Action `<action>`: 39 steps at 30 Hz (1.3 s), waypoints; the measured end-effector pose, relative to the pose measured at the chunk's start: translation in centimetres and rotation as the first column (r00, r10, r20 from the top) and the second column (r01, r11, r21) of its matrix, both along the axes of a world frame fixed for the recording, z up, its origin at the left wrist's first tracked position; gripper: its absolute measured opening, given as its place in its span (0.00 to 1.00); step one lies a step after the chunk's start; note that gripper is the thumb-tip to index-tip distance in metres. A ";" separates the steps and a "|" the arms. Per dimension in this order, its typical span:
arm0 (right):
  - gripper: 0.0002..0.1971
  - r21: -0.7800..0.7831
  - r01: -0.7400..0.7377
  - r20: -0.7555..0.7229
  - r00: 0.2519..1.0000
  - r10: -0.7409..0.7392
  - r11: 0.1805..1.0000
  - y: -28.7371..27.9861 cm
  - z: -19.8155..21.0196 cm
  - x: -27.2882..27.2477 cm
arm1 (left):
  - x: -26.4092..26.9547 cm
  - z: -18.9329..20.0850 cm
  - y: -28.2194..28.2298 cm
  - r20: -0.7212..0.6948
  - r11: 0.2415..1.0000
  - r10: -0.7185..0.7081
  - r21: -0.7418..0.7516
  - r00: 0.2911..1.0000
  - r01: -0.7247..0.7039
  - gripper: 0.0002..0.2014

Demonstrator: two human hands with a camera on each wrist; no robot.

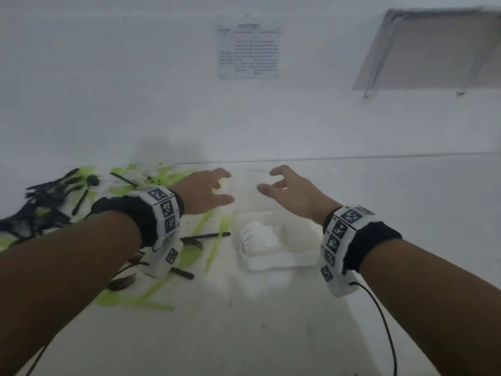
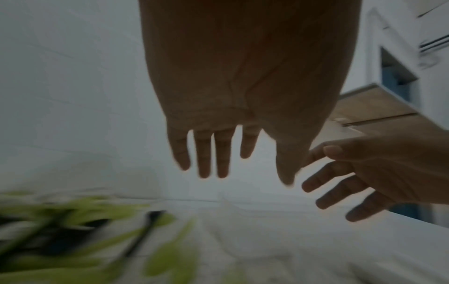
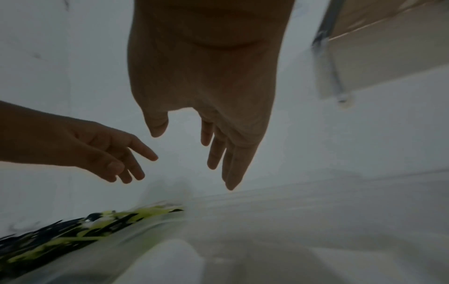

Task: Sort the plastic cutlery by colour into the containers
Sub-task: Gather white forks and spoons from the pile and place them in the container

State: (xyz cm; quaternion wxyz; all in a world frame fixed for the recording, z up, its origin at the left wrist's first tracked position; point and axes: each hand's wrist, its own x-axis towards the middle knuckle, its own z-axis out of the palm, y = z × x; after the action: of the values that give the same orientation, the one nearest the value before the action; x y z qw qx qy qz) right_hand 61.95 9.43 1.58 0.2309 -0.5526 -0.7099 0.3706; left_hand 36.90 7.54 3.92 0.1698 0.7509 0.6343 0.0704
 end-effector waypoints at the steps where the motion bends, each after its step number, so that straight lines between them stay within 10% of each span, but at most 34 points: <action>1: 0.34 0.003 -0.026 0.004 1.000 0.026 1.000 0.3 0.2 -1.7 | -1.8 0.0 -0.3 -0.057 0.999 0.016 -0.050 0.998 -0.019 0.37; 12: 0.37 0.000 -0.213 0.235 0.950 0.207 0.977 3.6 -1.5 -20.4 | -19.8 -1.8 -0.2 -0.076 0.970 0.197 -0.129 0.977 -0.206 0.35; 22: 0.20 0.050 -0.127 0.384 0.918 0.098 0.991 7.9 -5.5 -31.2 | -32.0 -5.1 6.0 -0.072 0.993 0.056 -0.102 0.996 -0.063 0.22; 27: 0.09 0.132 -0.160 0.380 0.920 0.099 0.978 9.4 -7.0 -34.1 | -33.9 -6.5 9.0 -0.061 0.995 -0.069 -0.074 0.996 0.064 0.17; 33: 0.20 0.112 -0.132 0.553 0.832 0.048 0.985 10.8 -8.2 -35.1 | -31.8 -8.5 10.8 -0.215 0.905 -0.423 -0.048 0.880 0.424 0.23; 39: 0.22 0.095 0.053 0.569 0.817 -0.098 0.994 12.6 -8.7 -32.1 | -33.0 -10.3 11.5 -0.310 0.911 -0.399 -0.029 0.863 0.411 0.36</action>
State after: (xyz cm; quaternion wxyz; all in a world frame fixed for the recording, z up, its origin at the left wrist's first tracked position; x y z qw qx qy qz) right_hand 29.84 22.00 -7.14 0.0422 -0.6570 -0.7373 0.1513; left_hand 3.94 19.03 -6.39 0.0652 0.8719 0.4797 -0.0731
